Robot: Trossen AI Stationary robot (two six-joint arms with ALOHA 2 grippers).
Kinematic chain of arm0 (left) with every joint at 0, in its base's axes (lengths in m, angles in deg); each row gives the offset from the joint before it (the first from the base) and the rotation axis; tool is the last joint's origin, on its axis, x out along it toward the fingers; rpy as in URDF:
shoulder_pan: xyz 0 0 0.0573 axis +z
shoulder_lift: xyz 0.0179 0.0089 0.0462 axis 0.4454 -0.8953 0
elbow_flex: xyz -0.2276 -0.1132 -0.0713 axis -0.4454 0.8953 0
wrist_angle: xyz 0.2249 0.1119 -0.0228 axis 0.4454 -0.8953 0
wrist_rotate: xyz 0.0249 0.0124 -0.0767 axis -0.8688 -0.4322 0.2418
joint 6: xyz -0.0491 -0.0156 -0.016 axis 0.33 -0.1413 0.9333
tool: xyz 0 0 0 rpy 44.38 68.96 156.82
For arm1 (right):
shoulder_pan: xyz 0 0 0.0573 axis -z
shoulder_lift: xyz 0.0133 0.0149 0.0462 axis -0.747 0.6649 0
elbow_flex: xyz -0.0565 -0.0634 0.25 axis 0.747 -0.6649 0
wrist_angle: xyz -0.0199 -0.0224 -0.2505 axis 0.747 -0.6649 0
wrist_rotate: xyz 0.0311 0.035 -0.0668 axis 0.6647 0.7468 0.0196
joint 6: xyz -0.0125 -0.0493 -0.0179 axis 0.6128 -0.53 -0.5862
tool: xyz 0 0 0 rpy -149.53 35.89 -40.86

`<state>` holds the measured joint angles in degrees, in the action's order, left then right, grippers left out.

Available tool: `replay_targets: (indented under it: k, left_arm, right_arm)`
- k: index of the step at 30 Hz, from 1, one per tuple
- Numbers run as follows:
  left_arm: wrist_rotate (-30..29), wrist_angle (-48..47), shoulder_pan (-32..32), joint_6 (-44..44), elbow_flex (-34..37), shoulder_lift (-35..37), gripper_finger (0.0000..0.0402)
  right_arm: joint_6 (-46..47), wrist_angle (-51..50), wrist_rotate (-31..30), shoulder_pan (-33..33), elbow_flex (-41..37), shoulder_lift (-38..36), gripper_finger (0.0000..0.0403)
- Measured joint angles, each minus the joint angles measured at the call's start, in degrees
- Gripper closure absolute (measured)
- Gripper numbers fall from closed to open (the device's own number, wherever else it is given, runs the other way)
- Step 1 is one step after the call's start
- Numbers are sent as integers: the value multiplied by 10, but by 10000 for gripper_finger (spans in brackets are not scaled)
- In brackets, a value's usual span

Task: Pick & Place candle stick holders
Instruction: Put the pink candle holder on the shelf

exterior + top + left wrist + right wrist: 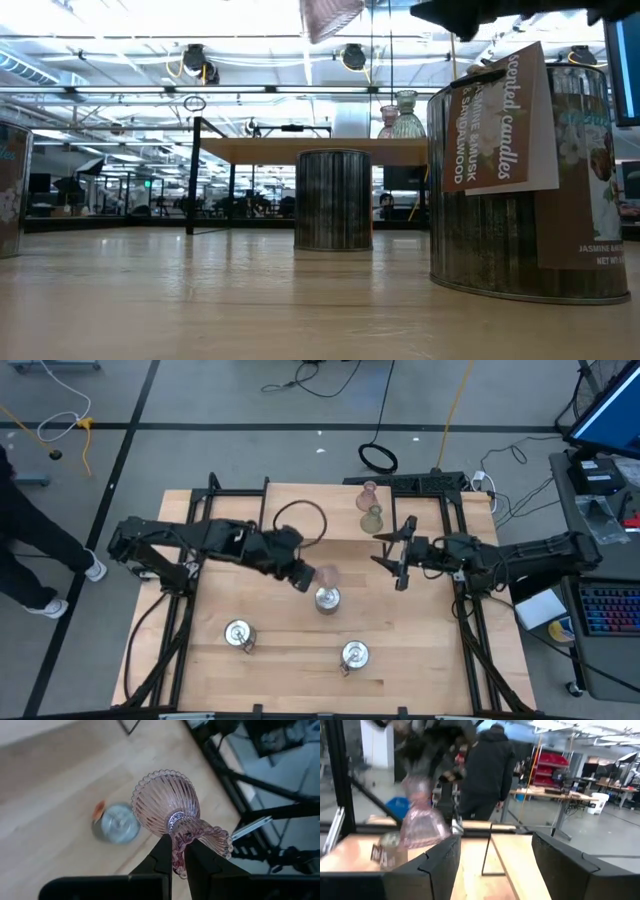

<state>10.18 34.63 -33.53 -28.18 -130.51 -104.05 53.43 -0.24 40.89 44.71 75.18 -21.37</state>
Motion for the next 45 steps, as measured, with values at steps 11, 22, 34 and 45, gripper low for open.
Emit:
replay_targets:
  k: [11,22,34,45]
  left_arm:
    - [11,18,62,-63,0,0,377]
    - [26,58,85,-109,0,-1,377]
    - [28,74,97,-134,0,-1,377]
    - [7,62,97,-147,0,-1,377]
  right_arm:
    - [-24,-165,-22,-17,166,117,120]
    - [-47,-248,-34,-17,294,227,107]
    - [-101,-266,-40,-17,384,319,110]
    - [-129,-265,-80,-17,408,348,176]
